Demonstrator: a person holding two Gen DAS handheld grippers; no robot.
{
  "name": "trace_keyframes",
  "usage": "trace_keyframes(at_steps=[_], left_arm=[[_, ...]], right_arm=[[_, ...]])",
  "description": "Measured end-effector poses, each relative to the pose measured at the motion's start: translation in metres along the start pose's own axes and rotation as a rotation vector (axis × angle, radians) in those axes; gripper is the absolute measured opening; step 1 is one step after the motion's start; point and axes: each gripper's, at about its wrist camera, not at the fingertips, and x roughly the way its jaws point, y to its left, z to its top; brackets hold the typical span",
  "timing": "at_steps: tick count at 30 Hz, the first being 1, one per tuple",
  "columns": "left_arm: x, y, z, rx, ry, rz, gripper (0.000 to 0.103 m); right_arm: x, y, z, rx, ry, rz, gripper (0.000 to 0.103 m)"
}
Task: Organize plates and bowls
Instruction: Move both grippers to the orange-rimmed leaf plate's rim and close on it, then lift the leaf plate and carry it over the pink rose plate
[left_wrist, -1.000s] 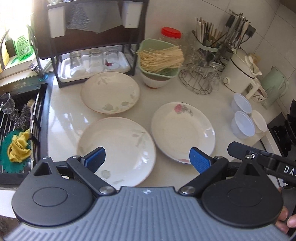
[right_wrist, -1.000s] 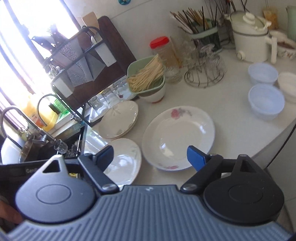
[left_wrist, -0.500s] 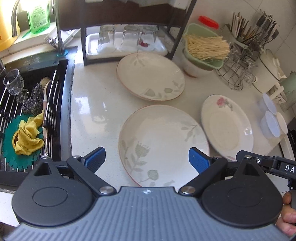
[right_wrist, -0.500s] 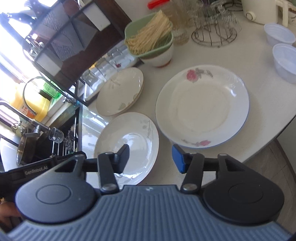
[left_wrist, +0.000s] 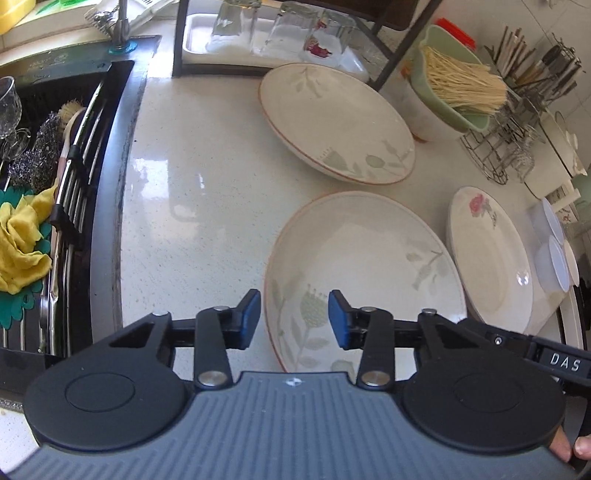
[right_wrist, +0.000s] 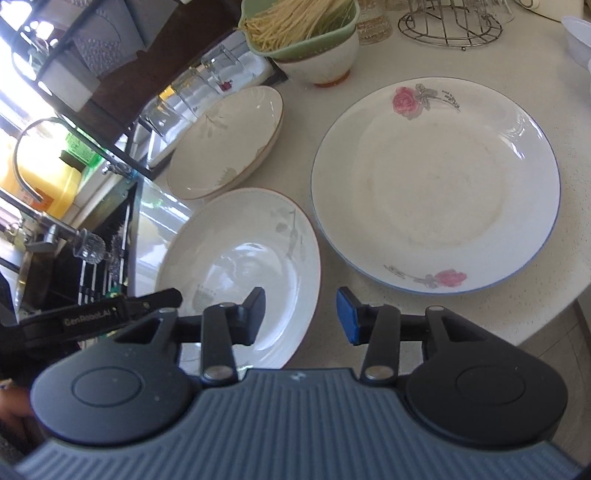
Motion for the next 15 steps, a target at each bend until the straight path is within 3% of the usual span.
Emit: trace_keyframes(at_steps=[1, 6, 10, 15], left_arm=[[0.002, 0.002, 0.001, -0.003, -0.001, -0.001, 0.041], [0.011, 0.010, 0.004, -0.014, 0.006, -0.008, 0.030], [0.015, 0.010, 0.005, -0.004, 0.003, -0.016, 0.017], [0.018, 0.010, 0.008, 0.012, 0.000, -0.016, 0.017]], right_arm=[[0.003, 0.000, 0.001, -0.005, 0.005, -0.009, 0.035], [0.014, 0.001, 0.002, 0.000, 0.025, -0.018, 0.018], [0.019, 0.002, 0.002, -0.014, 0.018, -0.024, 0.017], [0.026, 0.002, 0.003, -0.024, 0.018, -0.015, 0.016]])
